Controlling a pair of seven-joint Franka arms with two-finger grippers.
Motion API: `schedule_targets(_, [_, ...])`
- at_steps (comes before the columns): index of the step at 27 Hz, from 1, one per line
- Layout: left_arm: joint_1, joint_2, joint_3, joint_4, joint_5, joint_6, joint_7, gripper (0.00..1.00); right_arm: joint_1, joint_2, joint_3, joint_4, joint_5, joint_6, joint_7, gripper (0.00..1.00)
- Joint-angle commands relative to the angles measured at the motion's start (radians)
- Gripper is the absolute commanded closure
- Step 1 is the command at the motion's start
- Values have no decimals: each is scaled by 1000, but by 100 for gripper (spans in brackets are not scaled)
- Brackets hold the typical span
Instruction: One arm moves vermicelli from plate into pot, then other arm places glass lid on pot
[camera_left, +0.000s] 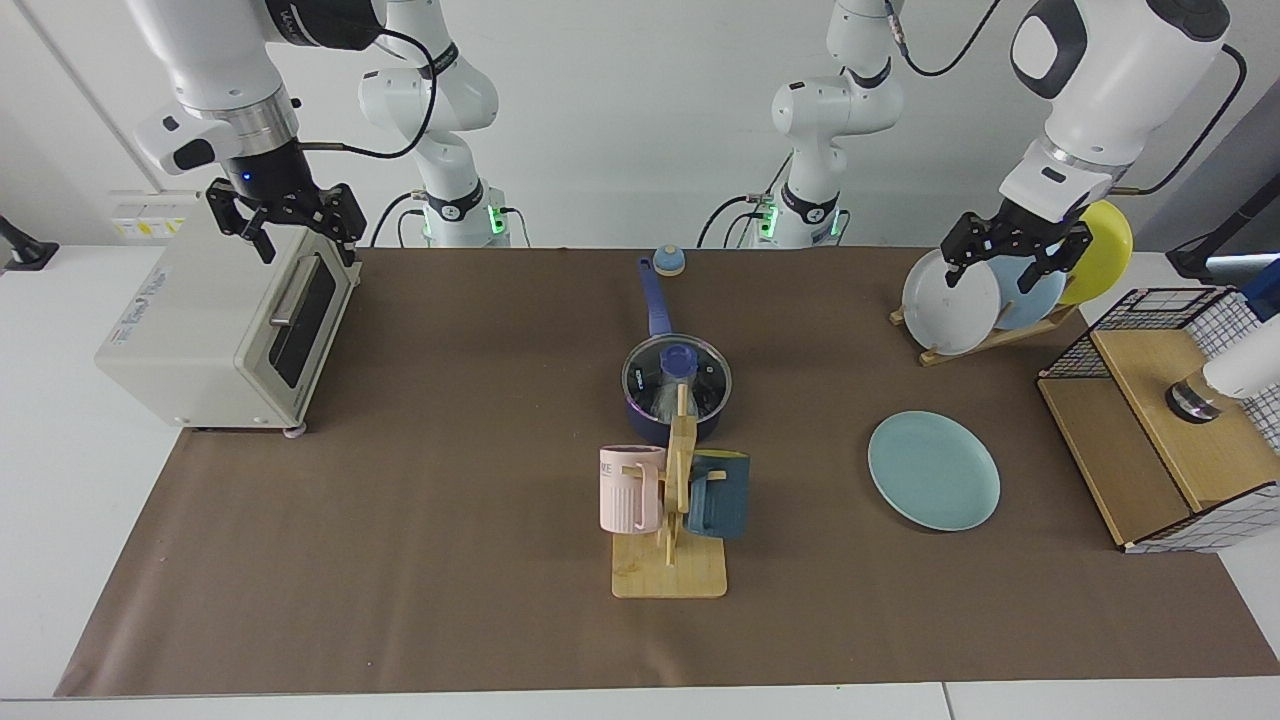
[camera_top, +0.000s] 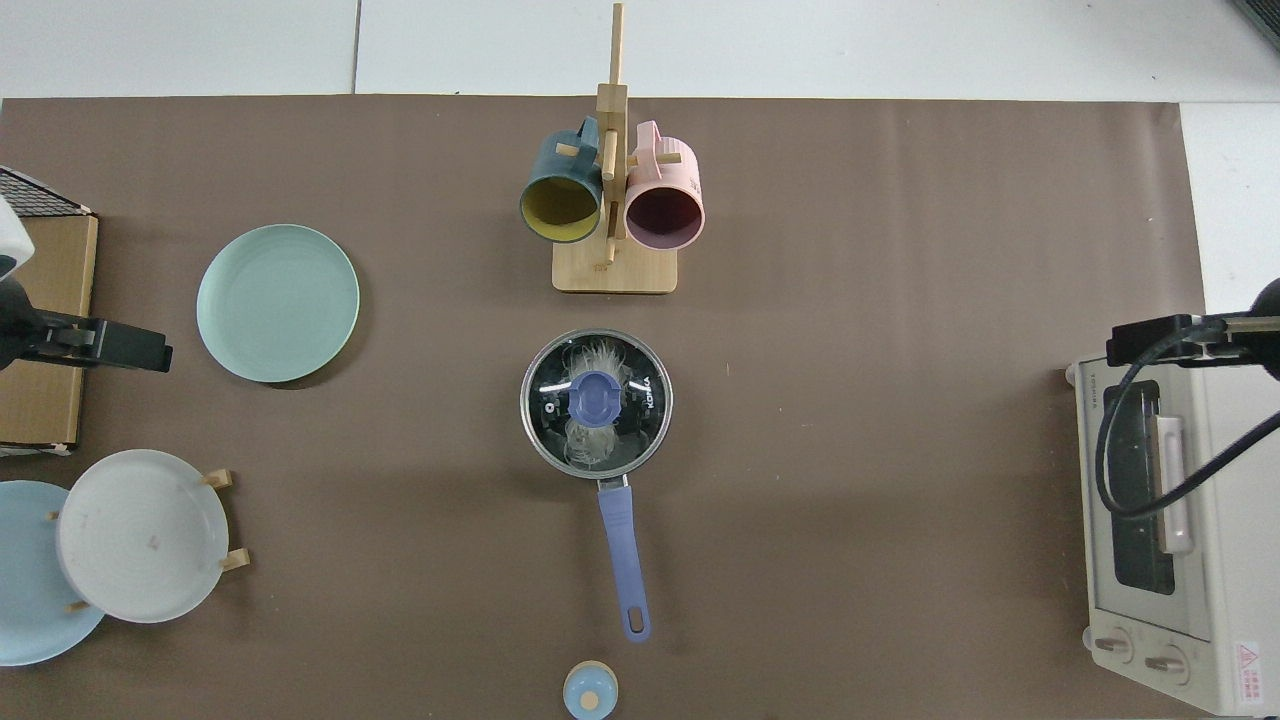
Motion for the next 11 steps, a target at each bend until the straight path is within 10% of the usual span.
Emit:
schedule_targets(1, [-6,-14,2,-8,18,2,1,0,-20,27,13,34,21,-23,46,0])
schedule_targets(11, [-6,-14,2,-8,18,2,1,0,-14,24,9,31,44,-22,101,0])
